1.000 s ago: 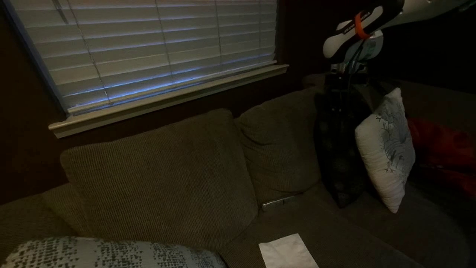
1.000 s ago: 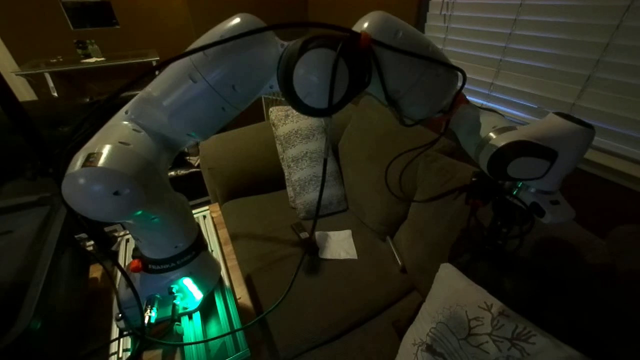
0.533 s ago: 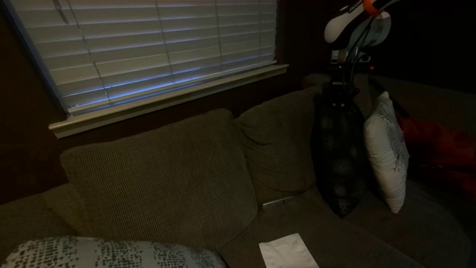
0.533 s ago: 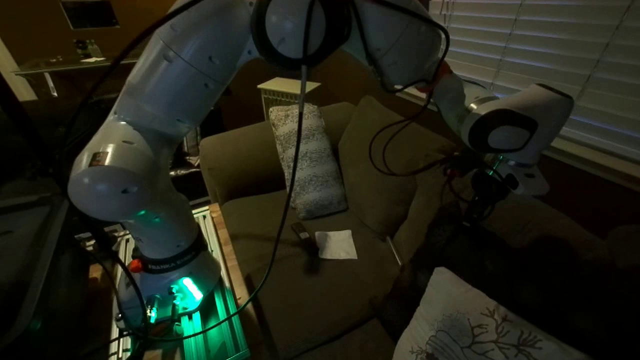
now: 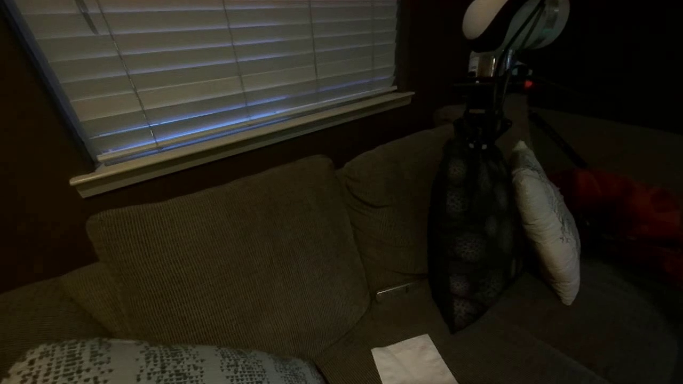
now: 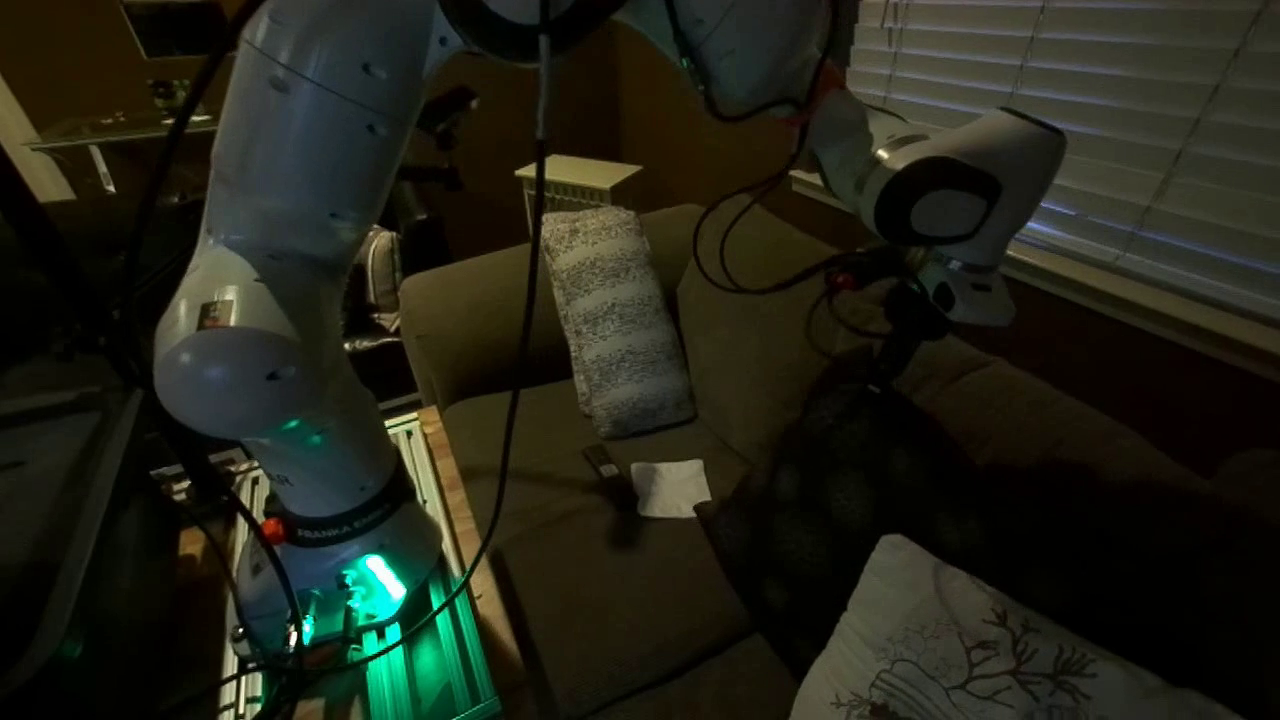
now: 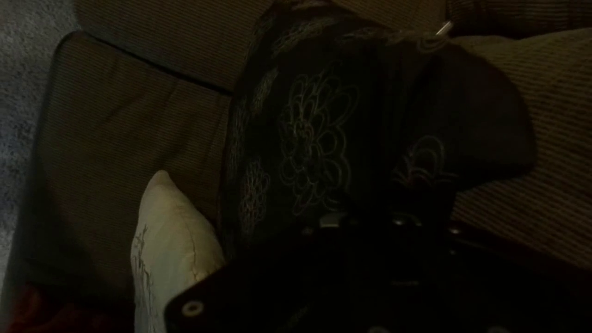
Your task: Move the pillow from the left to the right and the one on the right to the left
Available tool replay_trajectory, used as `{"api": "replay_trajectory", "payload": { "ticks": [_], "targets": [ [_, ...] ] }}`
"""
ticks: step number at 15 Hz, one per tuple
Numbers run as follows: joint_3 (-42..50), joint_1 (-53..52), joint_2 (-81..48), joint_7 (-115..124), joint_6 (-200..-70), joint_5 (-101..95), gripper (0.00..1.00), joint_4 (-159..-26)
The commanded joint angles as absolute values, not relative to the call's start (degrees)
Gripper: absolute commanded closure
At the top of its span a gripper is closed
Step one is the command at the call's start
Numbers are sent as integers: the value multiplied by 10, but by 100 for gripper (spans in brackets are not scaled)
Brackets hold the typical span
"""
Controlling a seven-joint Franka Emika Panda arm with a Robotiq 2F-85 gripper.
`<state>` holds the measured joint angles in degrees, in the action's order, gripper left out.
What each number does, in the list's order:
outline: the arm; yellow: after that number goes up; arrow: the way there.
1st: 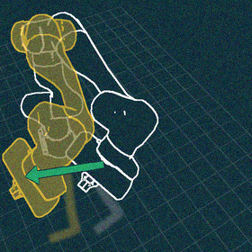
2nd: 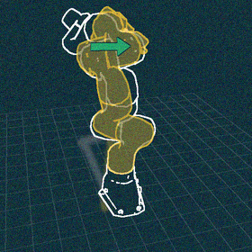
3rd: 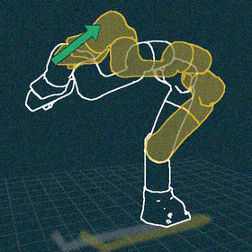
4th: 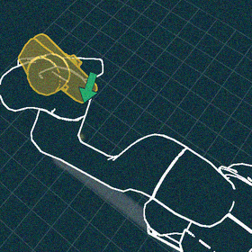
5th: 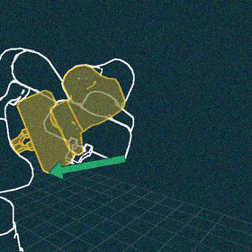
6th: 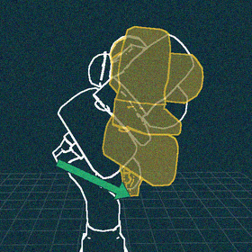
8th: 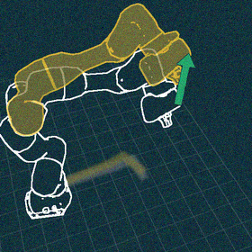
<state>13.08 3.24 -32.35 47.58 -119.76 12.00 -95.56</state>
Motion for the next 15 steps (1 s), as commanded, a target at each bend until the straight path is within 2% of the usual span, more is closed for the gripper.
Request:
{"api": "replay_trajectory", "payload": {
  "ticks": [1,15],
  "targets": [
    [117,33,-314,493,-1208,112,96,-968],
    [108,-32,-282,597,-1279,83,99,-1042]
  ]
}}
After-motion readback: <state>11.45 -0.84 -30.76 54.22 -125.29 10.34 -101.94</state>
